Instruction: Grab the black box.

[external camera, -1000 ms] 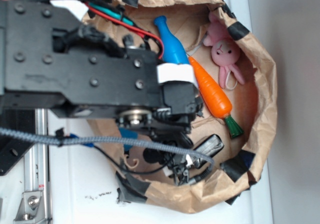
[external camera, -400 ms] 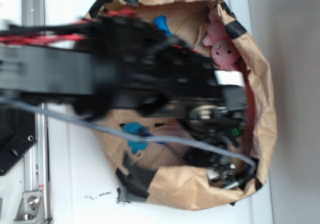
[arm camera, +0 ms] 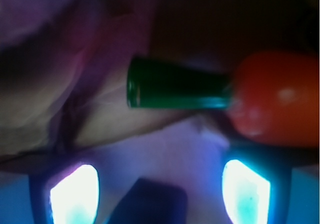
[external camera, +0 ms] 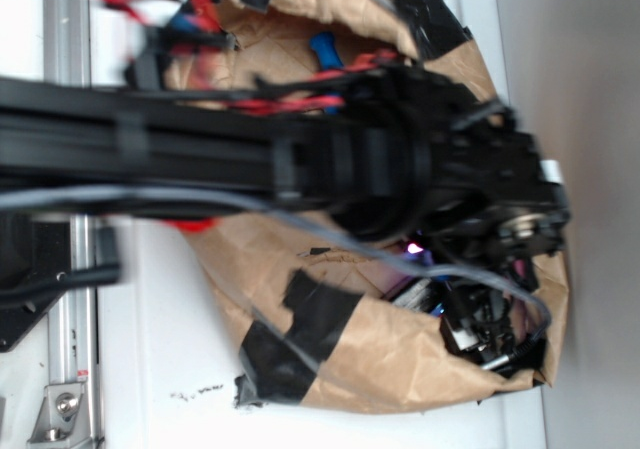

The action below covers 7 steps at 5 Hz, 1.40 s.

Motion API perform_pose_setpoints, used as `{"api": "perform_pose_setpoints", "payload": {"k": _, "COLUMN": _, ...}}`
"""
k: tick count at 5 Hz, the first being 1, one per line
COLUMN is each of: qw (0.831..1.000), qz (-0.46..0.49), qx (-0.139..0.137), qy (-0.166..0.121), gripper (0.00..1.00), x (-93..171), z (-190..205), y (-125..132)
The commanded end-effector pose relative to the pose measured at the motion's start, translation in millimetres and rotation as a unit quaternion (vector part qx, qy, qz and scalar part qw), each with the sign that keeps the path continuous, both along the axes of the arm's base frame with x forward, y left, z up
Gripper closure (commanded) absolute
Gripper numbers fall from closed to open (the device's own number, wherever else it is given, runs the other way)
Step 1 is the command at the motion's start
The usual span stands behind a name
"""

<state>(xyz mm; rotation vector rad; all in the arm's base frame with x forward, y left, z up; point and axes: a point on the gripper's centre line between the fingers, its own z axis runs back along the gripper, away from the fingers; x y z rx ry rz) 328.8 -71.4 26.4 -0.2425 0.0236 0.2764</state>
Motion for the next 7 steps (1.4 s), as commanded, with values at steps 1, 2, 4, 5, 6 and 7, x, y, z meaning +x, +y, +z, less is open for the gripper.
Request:
{"api": "perform_pose_setpoints", "payload": {"k": 1, "qw": 0.999, "qz": -0.019, "qx": -0.027, "qy": -0.014, "gripper": 0.00, "x": -27, "z": 33, "y": -10}}
{"api": "perform_pose_setpoints", "payload": {"k": 2, "qw": 0.999, "qz": -0.022, "qx": -0.026, "qy": -0.029, "gripper": 0.00, "x": -38, "z": 46, "y": -11}}
{"api": "perform_pose_setpoints", "payload": {"k": 4, "qw": 0.999, "qz": -0.018, "qx": -0.016, "qy": -0.032, "gripper": 0.00, "x": -43, "z": 46, "y": -12}}
{"api": "perform_pose_setpoints", "payload": {"k": 5, "qw": 0.999, "qz": -0.022, "qx": -0.022, "qy": -0.021, "gripper": 0.00, "x": -37, "z": 33, "y": -15}}
{"api": "perform_pose_setpoints", "payload": {"k": 6, "qw": 0.999, "qz": -0.039, "qx": -0.017, "qy": -0.013, "gripper": 0.06, "x": -35, "z": 18, "y": -27}}
{"api": "perform_pose_setpoints", "payload": {"k": 7, "qw": 0.999, "qz": -0.031, "qx": -0.019, "qy": -0.005, "gripper": 1.00, "x": -41, "z": 19, "y": -31}}
